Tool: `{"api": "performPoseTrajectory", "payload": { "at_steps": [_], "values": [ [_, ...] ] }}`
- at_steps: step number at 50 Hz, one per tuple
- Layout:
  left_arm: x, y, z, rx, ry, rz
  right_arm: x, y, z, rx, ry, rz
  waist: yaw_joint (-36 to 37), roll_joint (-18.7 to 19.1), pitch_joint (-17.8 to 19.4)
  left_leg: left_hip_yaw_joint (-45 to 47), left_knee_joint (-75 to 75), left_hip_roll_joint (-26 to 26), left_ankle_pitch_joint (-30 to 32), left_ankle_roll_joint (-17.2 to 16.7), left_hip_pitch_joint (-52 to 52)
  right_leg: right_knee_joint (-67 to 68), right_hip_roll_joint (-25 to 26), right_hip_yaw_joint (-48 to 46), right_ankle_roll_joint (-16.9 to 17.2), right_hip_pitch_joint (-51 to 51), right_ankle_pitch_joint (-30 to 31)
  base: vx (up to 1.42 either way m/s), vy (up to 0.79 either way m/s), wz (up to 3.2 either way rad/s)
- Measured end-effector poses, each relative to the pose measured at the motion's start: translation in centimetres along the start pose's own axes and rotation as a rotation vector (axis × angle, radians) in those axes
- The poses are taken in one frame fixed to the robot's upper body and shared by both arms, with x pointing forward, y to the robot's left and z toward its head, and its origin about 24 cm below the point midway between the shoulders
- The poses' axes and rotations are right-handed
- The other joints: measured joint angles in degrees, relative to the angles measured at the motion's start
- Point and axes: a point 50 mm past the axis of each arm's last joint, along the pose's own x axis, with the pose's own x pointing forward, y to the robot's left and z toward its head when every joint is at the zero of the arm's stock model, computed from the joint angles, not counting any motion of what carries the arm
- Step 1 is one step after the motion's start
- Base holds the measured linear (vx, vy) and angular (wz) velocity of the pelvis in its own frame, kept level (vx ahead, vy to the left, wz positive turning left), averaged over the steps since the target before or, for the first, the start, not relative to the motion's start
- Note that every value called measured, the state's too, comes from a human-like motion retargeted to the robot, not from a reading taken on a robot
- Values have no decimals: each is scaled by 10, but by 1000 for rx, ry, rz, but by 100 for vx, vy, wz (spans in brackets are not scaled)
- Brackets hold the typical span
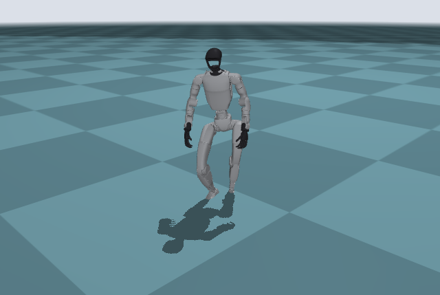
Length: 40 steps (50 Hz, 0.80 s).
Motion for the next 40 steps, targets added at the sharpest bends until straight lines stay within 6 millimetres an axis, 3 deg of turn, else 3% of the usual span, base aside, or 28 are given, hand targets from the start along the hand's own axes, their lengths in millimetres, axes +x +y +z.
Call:
{"api": "performPoseTrajectory", "payload": {
  "at_steps": [6,9,12,15,16,20,27,30,40],
  "values": [
    [-3,-2,-5,33,8,-31,2,3,3,26,-8,0,10,-11,9,36,81,10,-19,-2,6,-25,16,10,-3,59,-37,12,-12,-27],
    [-7,6,-13,53,28,-22,3,3,11,27,-39,-9,31,30,35,69,296,109,-78,-15,-53,-77,96,-12,-20,120,-38,13,-12,-74],
    [-14,11,-27,77,64,-20,2,0,18,25,-85,-25,50,58,51,75,492,196,-53,-26,-116,-92,157,-11,-39,143,-46,13,-13,-74],
    [-23,16,-42,105,113,-26,-1,-6,28,23,-146,-54,85,106,59,31,633,274,-63,-29,-192,-140,252,-4,-55,164,-26,18,-12,-110],
    [-27,15,-50,110,138,-34,-2,-8,30,24,-164,-65,92,110,63,21,651,276,-69,-26,-210,-139,264,5,-56,166,-26,22,-11,-102],
    [-47,16,-85,123,256,-68,-10,-15,38,56,-232,-102,115,107,67,-8,639,257,-92,-14,-278,-154,295,47,-47,179,-4,27,-9,-76],
    [-85,16,-132,136,414,-133,-21,-19,32,131,-256,-134,115,56,56,-26,373,137,-60,-15,-321,-172,271,128,-3,189,28,29,-7,-29],
    [-95,19,-142,152,449,-146,-22,-22,28,138,-245,-154,106,31,43,-28,212,89,-16,-16,-309,-183,246,141,9,184,30,24,-4,-3],
    [-107,23,-155,173,506,-125,-22,-38,16,146,-191,-261,89,4,49,-15,176,64,19,-9,-362,-124,224,181,14,146,-13,19,2,-28]
  ]
}}
